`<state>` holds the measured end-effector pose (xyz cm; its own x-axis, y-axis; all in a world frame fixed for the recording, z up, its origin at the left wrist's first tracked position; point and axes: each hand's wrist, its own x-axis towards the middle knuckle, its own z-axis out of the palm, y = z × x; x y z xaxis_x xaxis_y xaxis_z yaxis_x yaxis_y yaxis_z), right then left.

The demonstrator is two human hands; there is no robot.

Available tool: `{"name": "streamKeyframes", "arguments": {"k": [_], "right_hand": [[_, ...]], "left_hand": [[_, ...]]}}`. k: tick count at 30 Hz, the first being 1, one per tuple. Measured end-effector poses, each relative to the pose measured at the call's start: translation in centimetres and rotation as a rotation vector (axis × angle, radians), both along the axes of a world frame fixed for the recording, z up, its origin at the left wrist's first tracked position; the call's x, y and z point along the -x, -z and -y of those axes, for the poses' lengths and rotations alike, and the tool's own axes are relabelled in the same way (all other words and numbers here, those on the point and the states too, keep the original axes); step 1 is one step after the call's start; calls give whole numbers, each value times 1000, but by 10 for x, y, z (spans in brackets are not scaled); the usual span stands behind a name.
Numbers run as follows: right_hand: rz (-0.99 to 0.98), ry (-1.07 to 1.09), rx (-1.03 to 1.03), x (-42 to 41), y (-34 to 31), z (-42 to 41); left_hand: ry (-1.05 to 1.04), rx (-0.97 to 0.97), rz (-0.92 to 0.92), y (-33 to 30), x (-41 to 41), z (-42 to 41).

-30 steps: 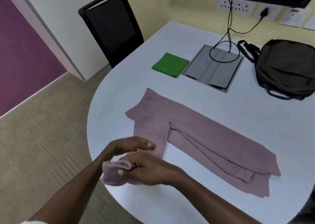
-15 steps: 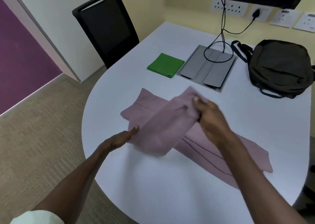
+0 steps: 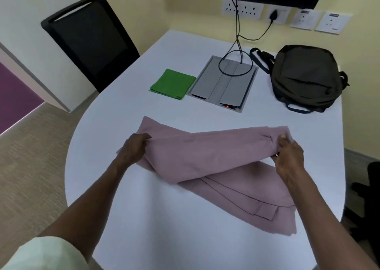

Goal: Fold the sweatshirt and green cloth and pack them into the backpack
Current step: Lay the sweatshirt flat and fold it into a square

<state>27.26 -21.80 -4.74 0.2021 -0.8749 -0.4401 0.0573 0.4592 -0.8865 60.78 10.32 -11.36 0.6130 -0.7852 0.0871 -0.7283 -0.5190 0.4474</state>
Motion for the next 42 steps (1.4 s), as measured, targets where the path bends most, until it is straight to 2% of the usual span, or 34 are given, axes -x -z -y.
{"name": "streamKeyframes", "arguments": {"k": [3, 5, 8, 10, 12, 16, 18, 21, 22, 26, 31, 34, 37, 40, 42], "right_hand": [[-228, 76, -22, 26, 41, 1], [-345, 61, -60, 45, 70, -2], [-402, -56, -179, 65, 93, -7], [-388, -69, -201, 71, 96, -5], [-366, -30, -162, 74, 95, 1], [-431, 139, -101, 82, 104, 15], [-497, 130, -109, 87, 113, 17], [-528, 56, -127, 94, 121, 17], [-528, 47, -121, 96, 123, 19], [-524, 80, -97, 100, 130, 22], [-575, 64, -65, 105, 134, 21], [-689, -19, 57, 107, 130, 20], [-834, -84, 238, 110, 125, 12], [-973, -219, 665, 108, 127, 3], [-974, -444, 853, 99, 130, -4]], "left_hand": [[-78, -44, 52, 3, -11, 26], [-154, -232, 44, 17, -11, 33], [-115, -533, 57, 34, -9, 32], [-83, -569, 94, 36, -11, 34], [-65, -500, 113, 35, -19, 38], [-66, -227, 110, 29, -31, 52], [-65, -216, 153, 34, -29, 61], [-54, -388, 168, 47, -26, 62], [-45, -390, 179, 49, -24, 60], [-95, -143, 181, 45, -22, 64], [-166, -45, 154, 44, -19, 80], [-202, -47, 191, 55, 3, 82], [-77, 38, 297, 73, 41, 77], [43, -18, 248, 87, 94, 78], [84, -143, 188, 87, 121, 81]]}}
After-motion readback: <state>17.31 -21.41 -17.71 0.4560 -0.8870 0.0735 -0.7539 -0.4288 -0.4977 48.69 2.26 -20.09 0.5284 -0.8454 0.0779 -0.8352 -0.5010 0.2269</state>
